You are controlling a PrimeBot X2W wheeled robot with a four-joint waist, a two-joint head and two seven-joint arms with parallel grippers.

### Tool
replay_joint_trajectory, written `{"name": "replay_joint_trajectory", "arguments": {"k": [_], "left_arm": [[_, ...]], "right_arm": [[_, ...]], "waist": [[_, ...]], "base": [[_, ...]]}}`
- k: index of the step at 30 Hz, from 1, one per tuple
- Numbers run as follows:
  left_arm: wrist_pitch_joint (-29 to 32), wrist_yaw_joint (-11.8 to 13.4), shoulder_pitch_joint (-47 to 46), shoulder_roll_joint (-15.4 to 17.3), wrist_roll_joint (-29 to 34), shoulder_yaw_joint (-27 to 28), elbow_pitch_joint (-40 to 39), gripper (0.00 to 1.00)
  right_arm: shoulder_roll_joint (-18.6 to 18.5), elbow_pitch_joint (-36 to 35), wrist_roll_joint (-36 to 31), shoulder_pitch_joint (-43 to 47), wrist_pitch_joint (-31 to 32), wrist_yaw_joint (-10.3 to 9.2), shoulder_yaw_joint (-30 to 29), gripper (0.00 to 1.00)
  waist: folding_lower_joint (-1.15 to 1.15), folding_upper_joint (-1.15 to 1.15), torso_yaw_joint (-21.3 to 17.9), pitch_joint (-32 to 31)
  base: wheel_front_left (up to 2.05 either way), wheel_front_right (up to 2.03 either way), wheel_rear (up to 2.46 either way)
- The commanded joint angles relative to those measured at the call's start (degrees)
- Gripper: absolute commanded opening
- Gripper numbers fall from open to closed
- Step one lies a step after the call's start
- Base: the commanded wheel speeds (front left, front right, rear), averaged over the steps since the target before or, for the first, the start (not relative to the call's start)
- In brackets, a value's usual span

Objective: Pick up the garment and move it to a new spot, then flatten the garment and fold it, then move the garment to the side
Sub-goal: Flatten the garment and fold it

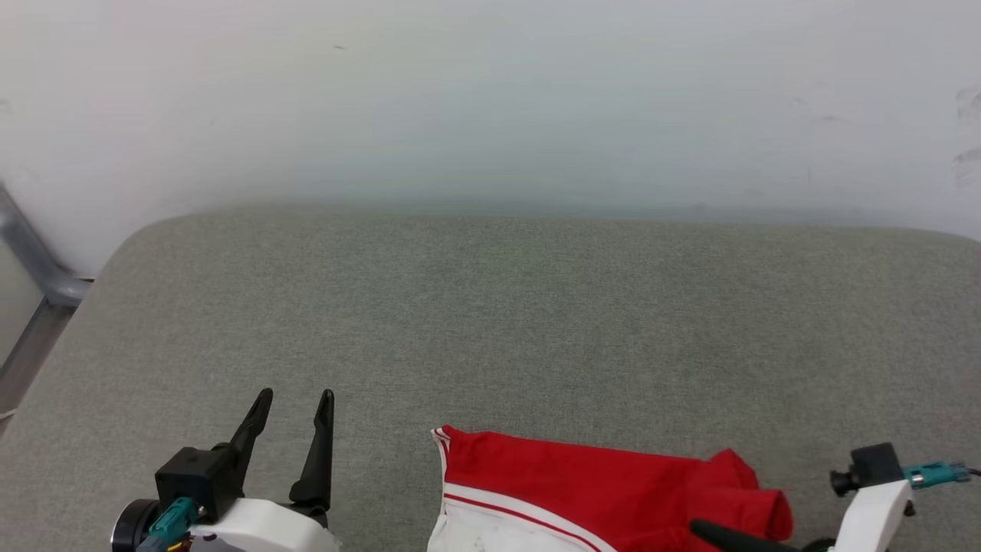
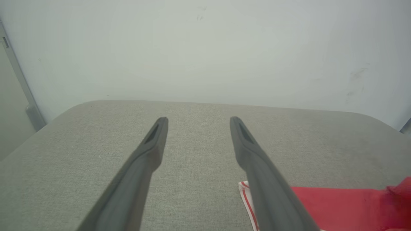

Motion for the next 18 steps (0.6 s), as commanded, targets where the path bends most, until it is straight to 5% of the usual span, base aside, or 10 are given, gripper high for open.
{"name": "replay_joint_trajectory", "arguments": {"k": [1, 9, 18], "left_arm": [[0.0, -0.2, -1.0, 0.0, -0.1, -0.1, 0.0, 1.0], [0.3, -1.1, -3.1, -0.8, 0.2, -1.0, 0.4, 1.0], [-0.4, -1.8, -4.7, -1.6, 0.4, -1.1, 1.1, 1.0]], "right_arm": [[0.5, 1.0, 2.0, -0.6, -1.0, -0.03, 2.5, 0.0], [0.5, 8.7, 11.0, -4.1, -11.8, -0.03, 18.1, 0.0], [0.5, 14.9, 14.7, -9.3, -21.8, -0.03, 28.3, 0.0]], "waist": [[0.0, 0.0, 1.0, 0.1], [0.0, 0.0, 5.0, 1.7], [0.0, 0.0, 7.8, 5.3]], "base": [[0.0, 0.0, 0.0], [0.0, 0.0, 0.0], [0.0, 0.0, 0.0]]}}
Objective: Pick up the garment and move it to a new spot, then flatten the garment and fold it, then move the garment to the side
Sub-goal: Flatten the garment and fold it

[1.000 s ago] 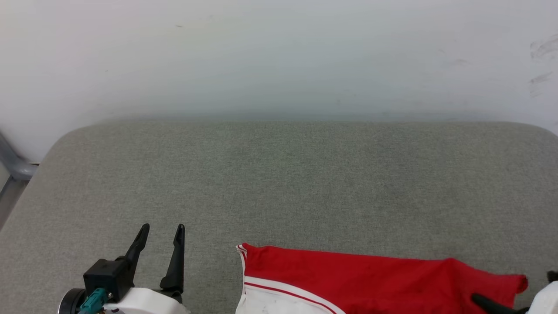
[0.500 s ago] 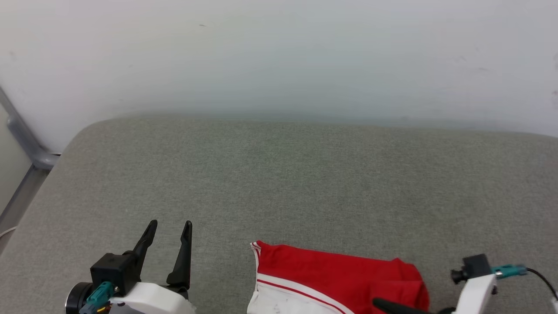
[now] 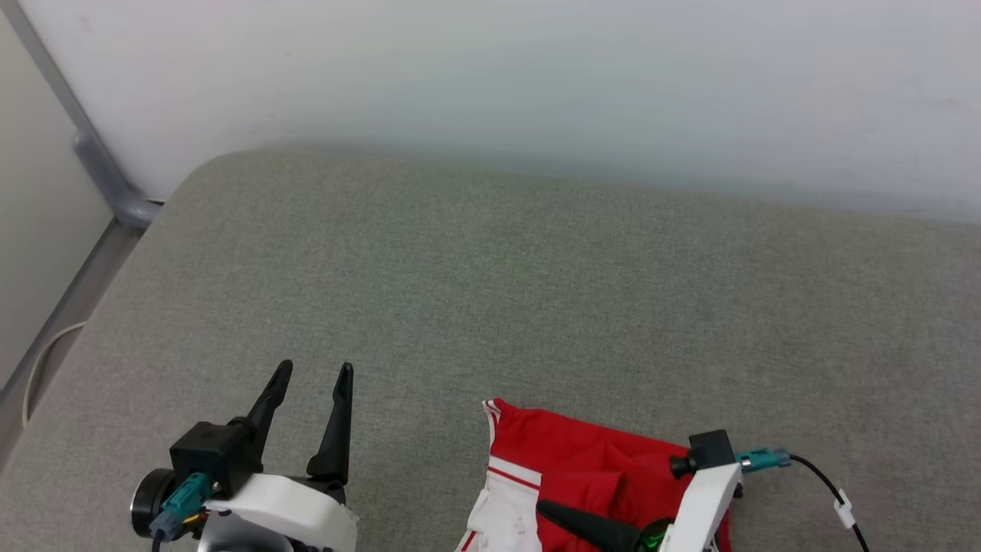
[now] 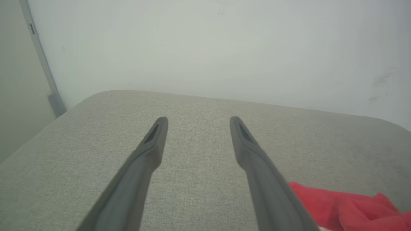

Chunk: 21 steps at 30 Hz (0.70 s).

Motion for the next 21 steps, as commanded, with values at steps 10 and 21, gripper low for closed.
{"name": "replay_joint_trajectory", "arguments": {"k": [10, 21], "left_arm": [[-1.3, -1.3, -2.3, -1.7, 0.4, 0.5, 2.2, 1.0], [-1.8, -2.0, -1.7, -1.7, 0.4, 0.7, 3.9, 1.0]], "right_arm": [[0.1, 5.6, -2.0, -5.0, -8.4, -0.03, 3.8, 1.0], [-4.4, 0.5, -7.9, -7.4, -14.3, -0.03, 9.8, 1.0]], "waist": [[0.0, 0.0, -0.1, 3.9], [0.0, 0.0, -1.8, 1.3]], "base": [[0.0, 0.0, 0.0], [0.0, 0.0, 0.0]]}}
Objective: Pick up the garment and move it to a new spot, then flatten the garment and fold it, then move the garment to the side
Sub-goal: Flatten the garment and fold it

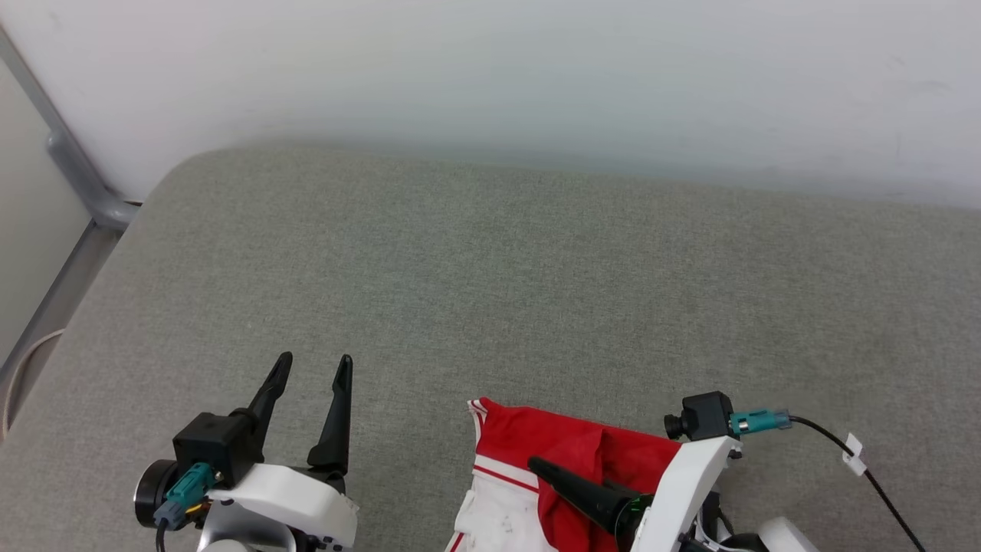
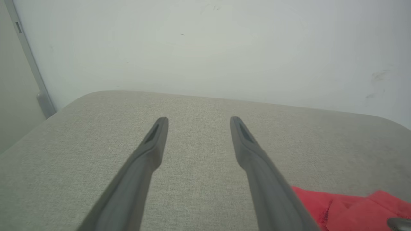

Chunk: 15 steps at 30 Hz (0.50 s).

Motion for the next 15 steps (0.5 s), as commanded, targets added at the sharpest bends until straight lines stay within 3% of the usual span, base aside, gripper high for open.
{"name": "replay_joint_trajectory", "arguments": {"k": [1, 9, 15], "left_arm": [[-0.4, 0.0, 0.7, 0.0, -0.1, 0.0, 0.2, 1.0], [-0.1, 0.7, 2.2, 0.6, -0.4, 0.1, -0.2, 1.0], [0.0, 1.2, 3.2, 1.0, -0.6, 0.3, -0.8, 1.0]], "right_arm": [[-1.0, -1.0, -2.0, -1.1, -1.7, -0.03, 0.7, 1.0], [-7.1, -3.5, -16.8, -1.1, -8.3, -0.03, 2.3, 1.0], [-7.9, -6.6, -27.3, 2.0, -12.3, -0.03, -4.6, 1.0]], "waist": [[0.0, 0.0, -0.4, -0.9], [0.0, 0.0, -2.2, -3.3], [0.0, 0.0, -4.1, -4.3]], "base": [[0.0, 0.0, 0.0], [0.0, 0.0, 0.0], [0.0, 0.0, 0.0]]}}
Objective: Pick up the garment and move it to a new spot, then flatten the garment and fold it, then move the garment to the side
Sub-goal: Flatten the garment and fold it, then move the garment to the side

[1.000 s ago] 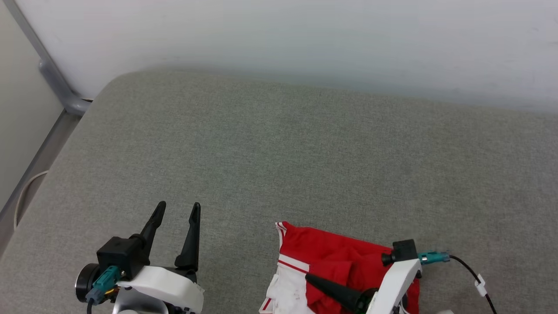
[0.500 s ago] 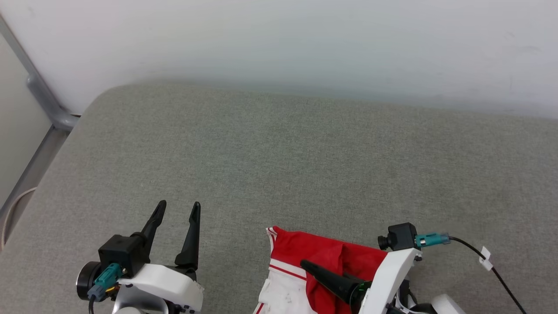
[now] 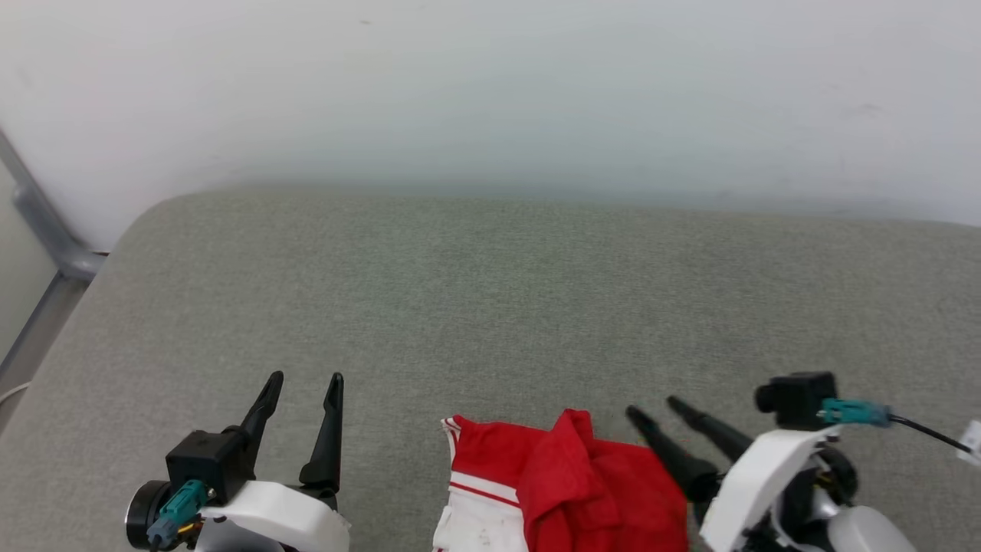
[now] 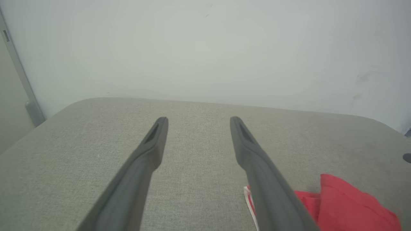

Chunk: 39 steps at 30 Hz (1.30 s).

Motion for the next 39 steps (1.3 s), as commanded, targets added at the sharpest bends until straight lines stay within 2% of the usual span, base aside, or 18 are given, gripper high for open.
{"name": "replay_joint_trajectory", "arguments": {"k": [1, 11, 15, 27, 36, 39], "left_arm": [[-0.1, 0.3, 1.0, 0.1, -0.1, 0.2, -0.4, 1.0], [-0.2, 2.1, 2.5, 1.2, 0.9, 0.5, -0.9, 1.0], [-0.4, 3.3, 3.6, 1.6, 2.1, 0.8, -1.1, 1.0], [-0.9, 6.0, 8.0, 1.0, 4.1, 2.2, -2.4, 1.0], [-0.9, 5.2, 8.2, 0.2, 4.3, 3.0, -2.6, 1.0], [-1.0, 4.9, 7.4, -0.3, 4.4, 3.2, -2.5, 1.0]], "right_arm": [[0.3, -1.4, -2.9, 1.5, -1.6, -0.03, -2.8, 1.0], [5.1, -12.3, -22.9, 10.2, -10.8, -0.03, -23.0, 1.0], [6.6, -15.3, -27.7, 13.2, -12.0, -0.03, -27.1, 1.0], [9.8, -19.2, -31.9, 20.5, -10.6, -0.03, -28.0, 1.0], [11.0, -19.7, -31.1, 20.2, -8.8, -0.03, -28.3, 1.0], [11.2, -18.5, -28.2, 20.5, -6.1, -0.04, -29.6, 1.0]], "waist": [[0.0, 0.0, -0.9, -0.5], [0.0, 0.0, -3.7, -2.0], [0.0, 0.0, -4.5, -2.6], [0.0, 0.0, -5.5, -4.5], [0.0, 0.0, -5.1, -4.5], [0.0, 0.0, -4.7, -4.0]], "base": [[0.0, 0.0, 0.0], [0.0, 0.0, 0.0], [0.0, 0.0, 0.0], [0.0, 0.0, 0.0], [0.0, 0.0, 0.0], [0.0, 0.0, 0.0]]}}
